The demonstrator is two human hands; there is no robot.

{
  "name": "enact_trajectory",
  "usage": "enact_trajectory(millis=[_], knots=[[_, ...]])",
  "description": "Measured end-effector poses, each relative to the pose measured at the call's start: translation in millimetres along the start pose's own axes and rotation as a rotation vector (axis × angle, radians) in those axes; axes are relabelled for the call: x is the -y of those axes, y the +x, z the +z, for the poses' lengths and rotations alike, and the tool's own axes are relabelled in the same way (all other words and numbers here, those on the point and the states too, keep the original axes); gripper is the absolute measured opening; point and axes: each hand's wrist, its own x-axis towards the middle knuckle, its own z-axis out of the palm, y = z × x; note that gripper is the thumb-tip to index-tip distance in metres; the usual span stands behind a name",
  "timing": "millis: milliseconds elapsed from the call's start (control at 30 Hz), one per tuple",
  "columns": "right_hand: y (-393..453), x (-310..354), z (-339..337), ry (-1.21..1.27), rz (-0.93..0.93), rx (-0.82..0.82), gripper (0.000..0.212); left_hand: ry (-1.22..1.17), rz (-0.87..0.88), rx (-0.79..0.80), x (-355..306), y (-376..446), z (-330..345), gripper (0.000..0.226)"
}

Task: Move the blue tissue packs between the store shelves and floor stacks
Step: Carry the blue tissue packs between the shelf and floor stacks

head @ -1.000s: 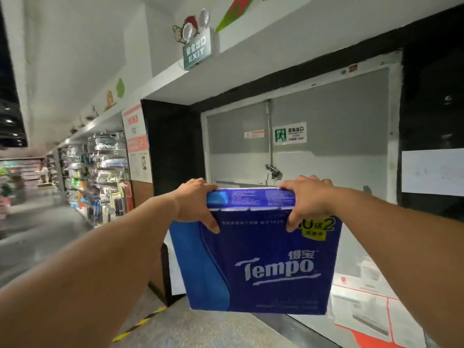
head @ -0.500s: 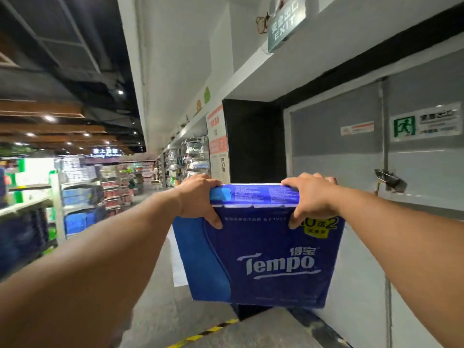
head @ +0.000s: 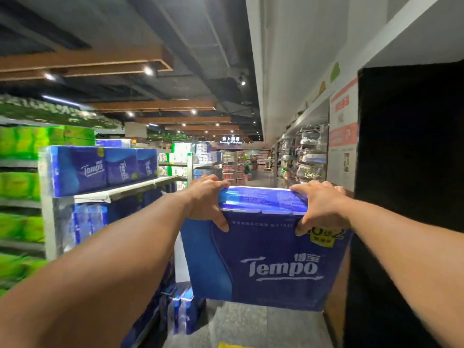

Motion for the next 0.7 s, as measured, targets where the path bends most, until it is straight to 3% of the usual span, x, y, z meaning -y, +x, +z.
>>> enact_trajectory(millis=[267, 500, 700], knots=[[202, 39, 83, 0.031, -0.160, 0.069, 0.121, 0.002, -0.173, 0.066, 140, 104, 60, 0.119], [358, 53, 143, 0.036, -0.212, 0.057, 0.118, 0.065, -0.203, 0.081, 236, 209, 111, 0.118], [484, 61, 190, 0.078, -0.275, 0.057, 0.115, 0.100, -0.240, 0.059, 309, 291, 148, 0.132]])
